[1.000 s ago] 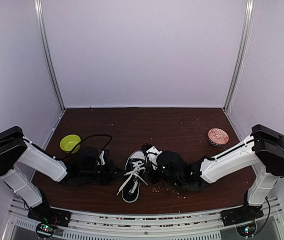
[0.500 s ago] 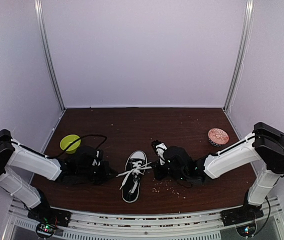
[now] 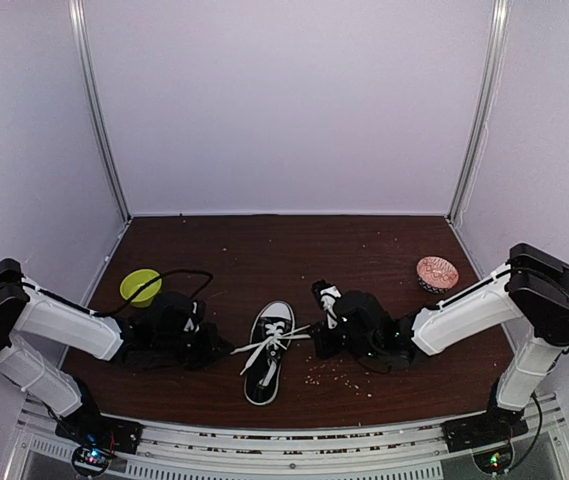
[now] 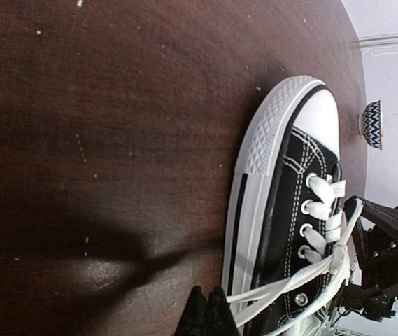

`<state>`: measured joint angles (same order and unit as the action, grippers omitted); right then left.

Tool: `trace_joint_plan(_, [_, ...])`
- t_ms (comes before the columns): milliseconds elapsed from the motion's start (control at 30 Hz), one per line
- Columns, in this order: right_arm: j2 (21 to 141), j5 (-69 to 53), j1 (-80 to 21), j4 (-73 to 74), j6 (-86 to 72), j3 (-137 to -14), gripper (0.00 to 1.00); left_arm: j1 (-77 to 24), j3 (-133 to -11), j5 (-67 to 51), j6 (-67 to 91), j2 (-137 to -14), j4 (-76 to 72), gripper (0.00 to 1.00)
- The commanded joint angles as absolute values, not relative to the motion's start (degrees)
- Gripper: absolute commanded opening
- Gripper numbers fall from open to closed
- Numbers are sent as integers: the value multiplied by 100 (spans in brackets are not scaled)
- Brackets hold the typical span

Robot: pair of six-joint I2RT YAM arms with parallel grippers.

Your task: Tie the shoes

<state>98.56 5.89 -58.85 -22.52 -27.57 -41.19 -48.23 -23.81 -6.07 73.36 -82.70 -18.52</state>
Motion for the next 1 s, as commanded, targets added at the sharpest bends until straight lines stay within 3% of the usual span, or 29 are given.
trace_joint_plan(0, [9682, 712, -5726, -2233, -2886, -3994, 0, -4720, -2308, -394, 7227, -8243, -1701, 0])
trace_joint_plan(100, [9651, 451, -5709, -2209, -2709, -4052, 0, -4711, -2386, -585, 6732, -8219, -1824, 0])
trace_joint_plan(133, [9644, 317, -5708, -2150, -2614, -4108, 2, -4711, -2472, -698, 6556, -8203, -1790, 0])
trace_joint_plan(167, [9612, 192, -5709, -2072, -2526, -4161, 12, -4711, -2590, -779, 6327, -8140, -1686, 5])
trace_joint_plan(300, [9335, 211, -5696, -1796, -2417, -4122, 41, -4711, -3091, -350, 5567, -7572, -468, 51])
trace_joint_plan(400, [9037, 270, -5682, -1701, -2481, -3943, 52, -4703, -3459, 241, 5150, -7102, 571, 64])
trace_joint_plan(533, [8693, 175, -5680, -1722, -2826, -3661, 56, -4702, -3777, 459, 4755, -6842, 1186, 67])
trace_joint_plan(667, [8426, -33, -5697, -1997, -3091, -3406, 57, -4702, -3779, -87, 4711, -6995, 895, 66])
trace_joint_plan(967, [8853, -209, -6130, -662, -2922, -4536, 51, -4702, -3207, -674, 5279, -7419, -260, 61])
